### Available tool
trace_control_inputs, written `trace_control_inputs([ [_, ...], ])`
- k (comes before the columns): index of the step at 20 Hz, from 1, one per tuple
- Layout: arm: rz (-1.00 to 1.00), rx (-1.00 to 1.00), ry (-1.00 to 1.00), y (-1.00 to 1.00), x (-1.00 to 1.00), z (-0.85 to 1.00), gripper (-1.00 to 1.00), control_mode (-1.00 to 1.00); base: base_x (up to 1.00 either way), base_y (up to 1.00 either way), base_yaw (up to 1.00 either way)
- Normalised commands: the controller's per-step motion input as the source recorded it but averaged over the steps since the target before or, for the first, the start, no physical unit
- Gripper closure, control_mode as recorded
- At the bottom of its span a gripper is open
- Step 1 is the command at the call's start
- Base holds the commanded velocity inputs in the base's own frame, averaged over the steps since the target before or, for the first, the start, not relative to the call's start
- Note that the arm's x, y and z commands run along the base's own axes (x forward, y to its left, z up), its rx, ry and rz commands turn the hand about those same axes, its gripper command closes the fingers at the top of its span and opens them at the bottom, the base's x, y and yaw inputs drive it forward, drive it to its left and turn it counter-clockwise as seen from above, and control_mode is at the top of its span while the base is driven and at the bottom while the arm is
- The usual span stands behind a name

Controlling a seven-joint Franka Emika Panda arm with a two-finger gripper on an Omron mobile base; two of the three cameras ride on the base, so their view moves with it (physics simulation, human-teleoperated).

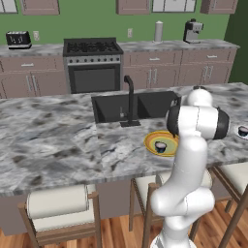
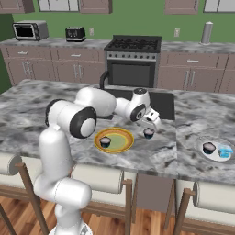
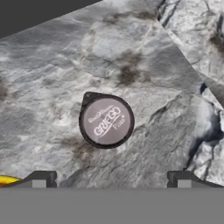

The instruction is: Place two yogurt containers on each plate.

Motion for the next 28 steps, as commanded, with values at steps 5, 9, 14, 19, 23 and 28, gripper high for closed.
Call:
trace_control_inputs([
  [5,0.15,0.08,0.01,-0.15,0.13,-0.15,-1.0,-1.0,0.0,0.0,0.0],
  [9,0.14,0.02,0.0,-0.2,0.12,-0.17,-1.0,-1.0,0.0,0.0,0.0],
  [14,0.14,0.0,0.0,-0.22,0.19,-0.16,-1.0,-1.0,0.0,0.0,0.0],
  [19,0.11,0.03,0.0,-0.01,0.13,-0.11,-1.0,-1.0,0.0,0.0,0.0],
  [23,0.09,0.01,0.0,0.0,0.01,-0.11,-1.0,-1.0,0.0,0.0,0.0],
  [28,0.06,0.0,0.0,0.0,0.0,-0.14,-1.0,-1.0,0.0,0.0,0.0],
])
